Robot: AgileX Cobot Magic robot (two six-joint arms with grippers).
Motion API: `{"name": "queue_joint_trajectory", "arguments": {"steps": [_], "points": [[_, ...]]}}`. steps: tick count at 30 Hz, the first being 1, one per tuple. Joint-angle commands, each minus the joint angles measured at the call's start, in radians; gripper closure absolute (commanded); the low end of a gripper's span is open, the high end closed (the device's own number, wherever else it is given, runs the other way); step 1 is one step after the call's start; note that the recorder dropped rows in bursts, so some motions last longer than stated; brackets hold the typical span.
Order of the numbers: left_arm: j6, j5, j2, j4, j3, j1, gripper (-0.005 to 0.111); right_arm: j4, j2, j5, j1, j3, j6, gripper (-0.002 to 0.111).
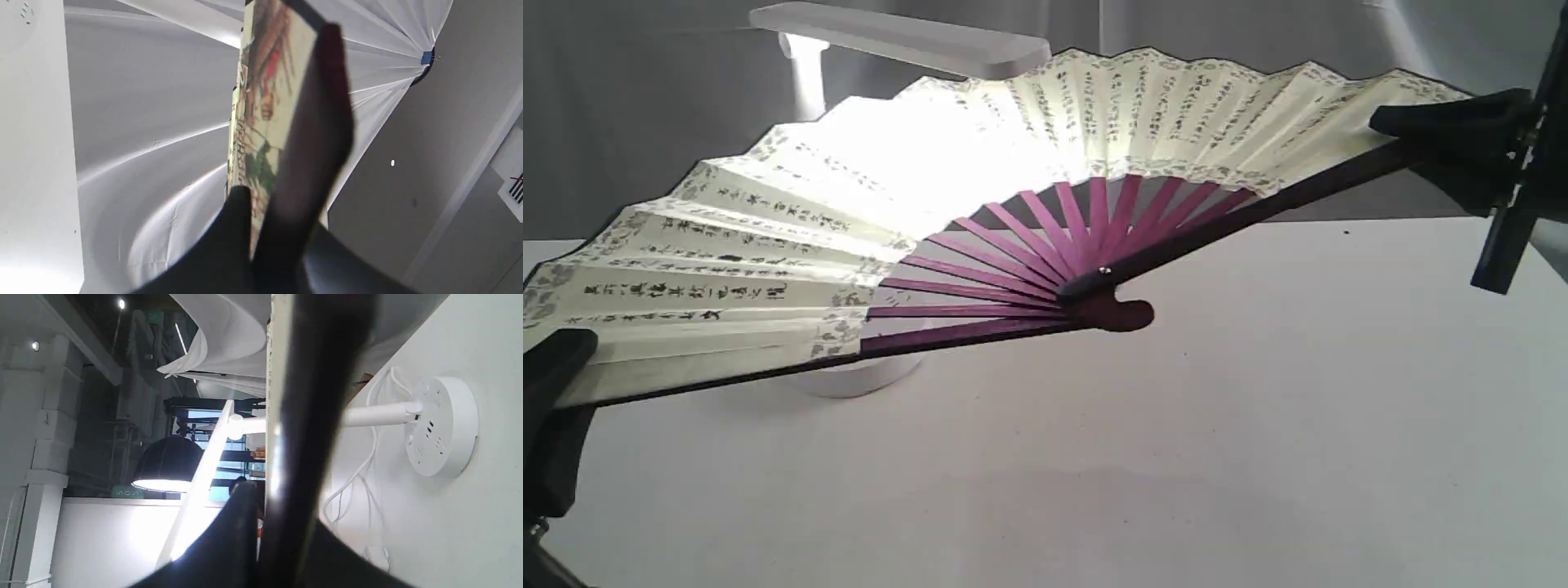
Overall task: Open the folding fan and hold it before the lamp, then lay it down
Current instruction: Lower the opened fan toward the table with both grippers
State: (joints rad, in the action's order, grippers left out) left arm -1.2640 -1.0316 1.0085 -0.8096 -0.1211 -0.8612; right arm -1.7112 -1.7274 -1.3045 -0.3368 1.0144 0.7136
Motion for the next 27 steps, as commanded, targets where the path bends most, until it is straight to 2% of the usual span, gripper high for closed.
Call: {"name": "queue_joint_trajectory", "arguments": {"steps": [1, 8, 17, 23, 27], "points": [[-0.068, -0.168, -0.032, -0.149, 0.005, 0.012, 0.107, -0.033, -0.002, 0.083, -0.032, 0.0, 0.065, 0.108], [-0.066, -0.158, -0.032, -0.149, 0.005, 0.012, 0.107, -0.033, -0.002, 0.083, -0.032, 0.0, 0.065, 0.108], [-0.062, -0.061, -0.03, -0.166, 0.003, 0.014, 0.107, -0.033, -0.002, 0.083, -0.032, 0.0, 0.065, 0.108], [0.048, 0.065, -0.028, -0.25, -0.04, 0.014, 0.107, 0.032, -0.004, 0.083, -0.032, 0.0, 0.063, 0.108], [0.129, 0.072, -0.028, -0.276, -0.072, 0.014, 0.107, 0.049, -0.018, 0.102, -0.034, 0.0, 0.04, 0.108]]}}
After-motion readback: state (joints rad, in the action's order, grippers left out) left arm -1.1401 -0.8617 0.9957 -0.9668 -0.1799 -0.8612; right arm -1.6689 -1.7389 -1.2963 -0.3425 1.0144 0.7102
